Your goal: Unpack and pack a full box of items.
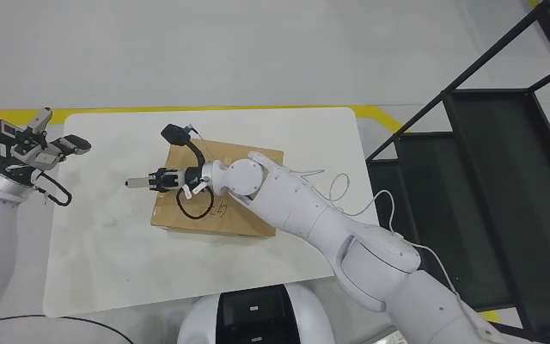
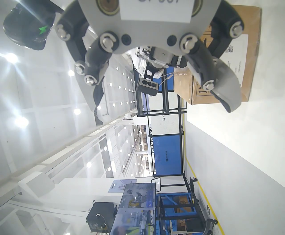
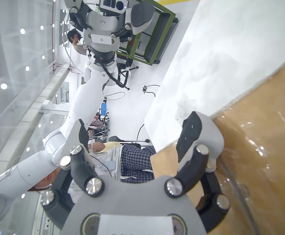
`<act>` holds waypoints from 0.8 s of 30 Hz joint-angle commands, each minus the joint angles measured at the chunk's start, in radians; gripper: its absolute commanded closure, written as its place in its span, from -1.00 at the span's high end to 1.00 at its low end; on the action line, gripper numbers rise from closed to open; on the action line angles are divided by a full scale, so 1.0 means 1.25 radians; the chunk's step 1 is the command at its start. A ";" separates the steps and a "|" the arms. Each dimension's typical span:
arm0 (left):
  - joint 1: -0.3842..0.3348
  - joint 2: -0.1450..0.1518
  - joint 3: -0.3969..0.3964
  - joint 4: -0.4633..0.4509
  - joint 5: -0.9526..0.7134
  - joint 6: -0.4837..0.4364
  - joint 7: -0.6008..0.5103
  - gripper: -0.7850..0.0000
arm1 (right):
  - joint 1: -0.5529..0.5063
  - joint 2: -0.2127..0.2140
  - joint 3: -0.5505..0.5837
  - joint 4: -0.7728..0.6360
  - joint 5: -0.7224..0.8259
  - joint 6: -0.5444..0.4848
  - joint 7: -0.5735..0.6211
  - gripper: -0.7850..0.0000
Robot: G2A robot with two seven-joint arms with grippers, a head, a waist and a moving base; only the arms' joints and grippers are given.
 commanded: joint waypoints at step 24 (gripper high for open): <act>0.075 -0.034 0.053 -0.153 0.149 0.012 0.389 1.00 | -0.836 0.287 0.710 -0.953 -0.414 -0.001 -0.279 1.00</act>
